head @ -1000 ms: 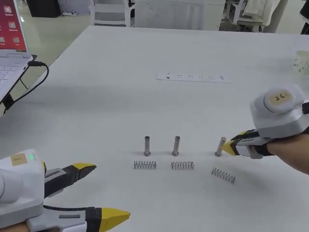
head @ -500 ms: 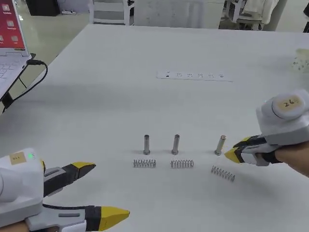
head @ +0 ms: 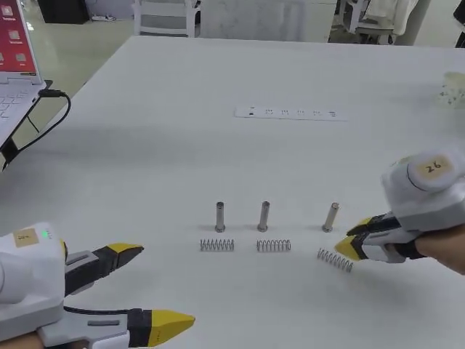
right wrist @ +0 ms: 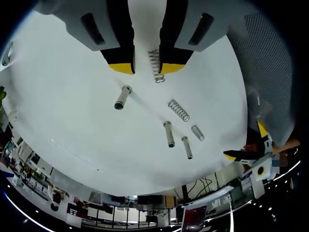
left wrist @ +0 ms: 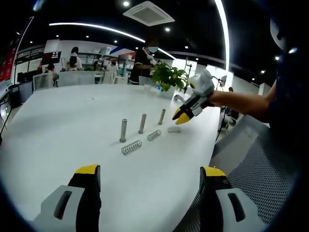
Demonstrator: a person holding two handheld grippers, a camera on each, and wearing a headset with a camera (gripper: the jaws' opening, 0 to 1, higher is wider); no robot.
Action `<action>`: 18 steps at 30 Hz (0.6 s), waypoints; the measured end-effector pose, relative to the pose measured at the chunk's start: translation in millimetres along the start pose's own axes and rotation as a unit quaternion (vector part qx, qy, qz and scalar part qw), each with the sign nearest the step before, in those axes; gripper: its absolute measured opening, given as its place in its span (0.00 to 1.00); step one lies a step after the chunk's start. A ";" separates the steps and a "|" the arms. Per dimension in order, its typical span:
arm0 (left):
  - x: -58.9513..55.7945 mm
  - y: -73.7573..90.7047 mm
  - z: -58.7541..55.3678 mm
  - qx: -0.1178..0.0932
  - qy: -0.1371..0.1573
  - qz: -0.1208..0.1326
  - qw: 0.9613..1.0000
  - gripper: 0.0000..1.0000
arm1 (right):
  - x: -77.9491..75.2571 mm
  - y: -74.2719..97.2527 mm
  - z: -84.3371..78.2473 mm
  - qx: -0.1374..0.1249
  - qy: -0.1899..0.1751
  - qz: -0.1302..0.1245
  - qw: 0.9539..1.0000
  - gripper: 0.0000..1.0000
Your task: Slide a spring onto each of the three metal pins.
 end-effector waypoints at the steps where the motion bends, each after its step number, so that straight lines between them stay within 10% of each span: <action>1: 0.0 0.0 -0.1 0.000 0.000 0.000 1.000 0.81 | 1.1 -1.2 -0.3 0.002 0.004 0.002 1.000 0.17; 18: 0.4 0.3 -0.1 -0.001 0.001 0.000 1.000 0.81 | 16.5 -20.6 -1.1 0.034 0.053 0.025 0.998 0.15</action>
Point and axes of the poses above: the centre of the closed fingertips' face, and the gripper's own axes: y roughly backward along the fingers, x roughly to its left, z roughly out of its top, the point moved 2 cm from there along y, roughly backward along the fingers, and after that the axes turned 5 degrees about -z, right-handed, at the moved point
